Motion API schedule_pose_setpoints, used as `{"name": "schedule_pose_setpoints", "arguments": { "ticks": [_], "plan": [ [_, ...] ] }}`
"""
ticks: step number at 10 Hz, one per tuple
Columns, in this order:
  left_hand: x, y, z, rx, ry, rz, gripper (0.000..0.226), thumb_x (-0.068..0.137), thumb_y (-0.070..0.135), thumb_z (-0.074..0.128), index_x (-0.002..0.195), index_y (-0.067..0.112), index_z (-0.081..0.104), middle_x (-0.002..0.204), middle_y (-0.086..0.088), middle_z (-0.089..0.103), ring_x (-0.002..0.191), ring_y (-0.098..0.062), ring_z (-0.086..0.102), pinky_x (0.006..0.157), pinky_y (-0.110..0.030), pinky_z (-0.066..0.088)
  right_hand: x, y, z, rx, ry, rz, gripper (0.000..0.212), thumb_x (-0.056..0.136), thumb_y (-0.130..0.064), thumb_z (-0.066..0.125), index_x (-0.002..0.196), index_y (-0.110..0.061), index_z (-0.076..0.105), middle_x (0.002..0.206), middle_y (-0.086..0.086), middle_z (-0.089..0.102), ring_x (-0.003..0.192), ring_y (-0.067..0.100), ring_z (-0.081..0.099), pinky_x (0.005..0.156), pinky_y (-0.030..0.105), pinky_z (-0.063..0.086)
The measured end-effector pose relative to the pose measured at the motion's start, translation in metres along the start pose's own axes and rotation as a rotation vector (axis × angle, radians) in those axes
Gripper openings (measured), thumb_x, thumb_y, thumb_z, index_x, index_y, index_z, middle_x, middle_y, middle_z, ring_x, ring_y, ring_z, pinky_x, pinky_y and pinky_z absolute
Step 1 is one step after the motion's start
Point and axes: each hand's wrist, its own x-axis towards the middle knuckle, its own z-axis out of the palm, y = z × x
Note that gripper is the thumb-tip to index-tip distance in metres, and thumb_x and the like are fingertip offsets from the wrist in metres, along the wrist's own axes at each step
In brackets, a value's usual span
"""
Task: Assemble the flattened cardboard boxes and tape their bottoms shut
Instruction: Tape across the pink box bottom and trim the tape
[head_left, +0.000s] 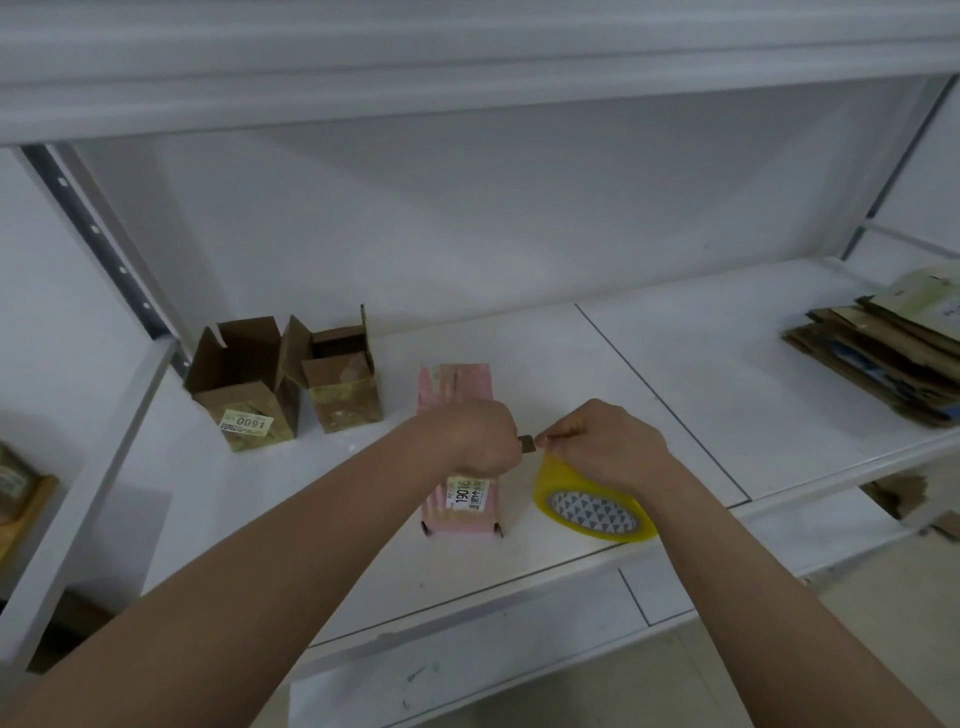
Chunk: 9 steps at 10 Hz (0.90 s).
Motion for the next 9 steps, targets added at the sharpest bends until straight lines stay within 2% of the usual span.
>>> {"name": "schedule_pose_setpoints", "arguments": {
  "ticks": [1,2,3,4,5,6,7,8,9],
  "plan": [
    [0.008,0.004,0.006,0.100,-0.050,0.059,0.032,0.099,0.015,0.037,0.069,0.008,0.047,0.071,-0.003,0.044,0.069,-0.019,0.045,0.066,-0.030,0.038,-0.004,-0.003,0.004,-0.037,0.037,0.016,0.022,0.093,-0.038,0.054,0.105,-0.041,0.073,0.113,-0.012,0.068,0.105,0.017,0.062,0.078,0.027,0.043],
    [-0.002,0.005,0.000,0.039,-0.013,0.029,0.028,0.101,0.025,0.037,0.083,0.011,0.053,0.077,-0.002,0.050,0.080,-0.021,0.049,0.070,-0.029,0.041,-0.007,0.004,0.005,0.032,0.060,0.086,0.021,0.091,-0.037,0.055,0.097,-0.037,0.075,0.108,-0.010,0.069,0.100,0.017,0.063,0.079,0.028,0.044],
    [-0.010,-0.018,-0.005,-0.314,-0.025,0.125,0.037,0.104,0.033,0.036,0.083,0.012,0.058,0.077,-0.002,0.058,0.070,-0.015,0.055,0.067,-0.020,0.047,-0.007,0.019,0.004,0.121,0.072,0.154,0.019,0.087,-0.036,0.058,0.088,-0.033,0.076,0.104,-0.010,0.071,0.099,0.017,0.063,0.082,0.030,0.044],
    [-0.020,-0.034,-0.003,-0.692,0.020,0.129,0.035,0.106,0.020,0.033,0.091,0.006,0.061,0.074,-0.001,0.062,0.059,-0.005,0.058,0.057,-0.012,0.047,-0.006,0.032,0.006,0.179,0.061,0.202,0.015,0.086,-0.036,0.061,0.078,-0.033,0.074,0.097,-0.009,0.070,0.099,0.018,0.064,0.090,0.033,0.045],
    [-0.014,-0.030,0.005,-0.638,0.183,0.075,0.034,0.105,0.015,0.033,0.123,-0.006,0.053,0.076,-0.007,0.063,0.062,-0.013,0.059,0.061,-0.019,0.048,-0.007,0.039,0.008,0.217,0.063,0.223,0.017,0.085,-0.036,0.064,0.069,-0.033,0.070,0.098,-0.006,0.071,0.098,0.020,0.064,0.098,0.041,0.047],
    [0.003,-0.021,0.015,-0.410,0.241,0.013,0.042,0.100,0.027,0.046,0.123,-0.006,0.055,0.129,-0.019,0.059,0.119,-0.024,0.056,0.109,-0.041,0.033,-0.009,0.039,0.009,0.214,0.063,0.221,0.018,0.086,-0.038,0.064,0.069,-0.035,0.069,0.099,-0.007,0.071,0.098,0.020,0.064,0.097,0.040,0.047],
    [0.014,-0.005,0.029,-0.045,0.295,-0.136,0.066,0.090,0.038,0.056,0.139,-0.003,0.040,0.154,-0.013,0.031,0.145,-0.025,0.025,0.120,-0.048,0.009,-0.009,0.036,0.009,0.246,0.072,0.195,0.022,0.085,-0.039,0.064,0.064,-0.037,0.069,0.098,-0.009,0.071,0.098,0.019,0.064,0.098,0.042,0.047],
    [0.005,0.014,0.033,0.045,0.295,-0.195,0.055,0.091,0.015,0.055,0.139,0.000,0.032,0.138,-0.016,0.045,0.126,-0.033,0.048,0.085,-0.039,0.044,-0.010,0.034,0.007,0.287,0.084,0.172,0.019,0.081,-0.043,0.063,0.064,-0.044,0.070,0.101,-0.015,0.071,0.101,0.016,0.064,0.099,0.043,0.047],
    [0.004,0.021,0.033,0.055,0.312,-0.186,0.055,0.088,0.010,0.061,0.135,0.001,0.033,0.131,-0.017,0.048,0.115,-0.033,0.055,0.070,-0.036,0.044,-0.012,0.035,0.001,0.335,0.109,0.130,0.016,0.079,-0.047,0.061,0.067,-0.052,0.071,0.102,-0.019,0.071,0.102,0.014,0.064,0.099,0.043,0.047]
  ]
}}
